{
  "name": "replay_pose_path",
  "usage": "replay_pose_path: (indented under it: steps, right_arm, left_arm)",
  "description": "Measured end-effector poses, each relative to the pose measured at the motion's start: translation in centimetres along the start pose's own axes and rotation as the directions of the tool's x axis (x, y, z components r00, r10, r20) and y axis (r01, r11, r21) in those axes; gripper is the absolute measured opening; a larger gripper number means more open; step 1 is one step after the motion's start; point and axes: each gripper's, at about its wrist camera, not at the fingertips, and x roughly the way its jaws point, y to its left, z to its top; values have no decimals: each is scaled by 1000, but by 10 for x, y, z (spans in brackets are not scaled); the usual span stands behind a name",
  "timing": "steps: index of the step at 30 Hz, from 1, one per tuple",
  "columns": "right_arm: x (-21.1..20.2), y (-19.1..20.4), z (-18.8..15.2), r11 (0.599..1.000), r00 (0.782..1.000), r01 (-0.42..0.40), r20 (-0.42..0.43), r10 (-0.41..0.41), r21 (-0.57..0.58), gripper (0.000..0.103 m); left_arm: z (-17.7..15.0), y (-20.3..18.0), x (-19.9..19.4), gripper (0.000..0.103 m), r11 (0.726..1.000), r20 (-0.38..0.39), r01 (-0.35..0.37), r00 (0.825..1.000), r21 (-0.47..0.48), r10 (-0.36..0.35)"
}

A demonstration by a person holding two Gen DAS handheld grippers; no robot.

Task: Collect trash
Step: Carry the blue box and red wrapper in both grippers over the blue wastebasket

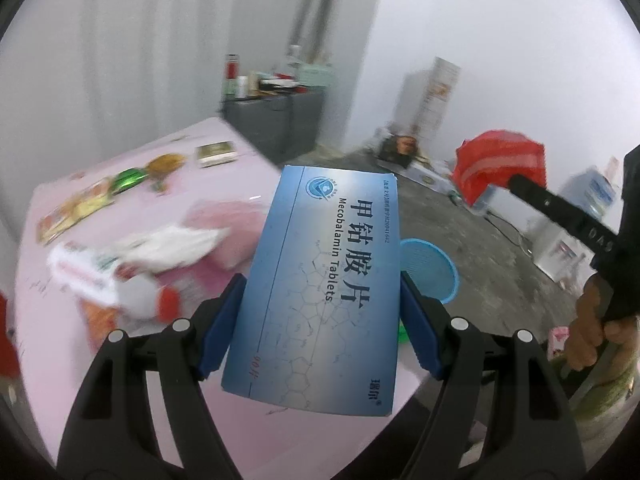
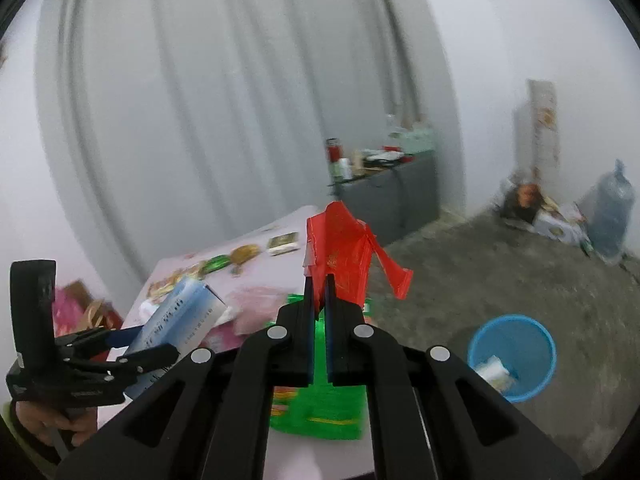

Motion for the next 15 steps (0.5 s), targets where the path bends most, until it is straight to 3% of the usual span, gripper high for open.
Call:
replay_pose_path:
  steps: [4, 8, 12, 15]
  right_arm:
    - [-10, -49, -3, 993, 997, 82, 7, -83, 80, 4]
    - [-21, -111, -10, 969, 987, 158, -4, -160, 192, 4]
    - [-18, -188, -25, 918, 980, 198, -77, -182, 345, 4]
    - [-7, -232, -44, 867, 975, 216, -138, -172, 448, 4]
  left_arm:
    - [28, -39, 28, 70, 994, -52, 84, 995, 64, -81]
    - [61, -87, 69, 70, 972, -148, 168, 978, 161, -145]
    - [86, -140, 128, 70, 943, -276, 244, 944, 226, -179]
    - [95, -181, 188, 70, 927, -405, 308, 892, 215, -202]
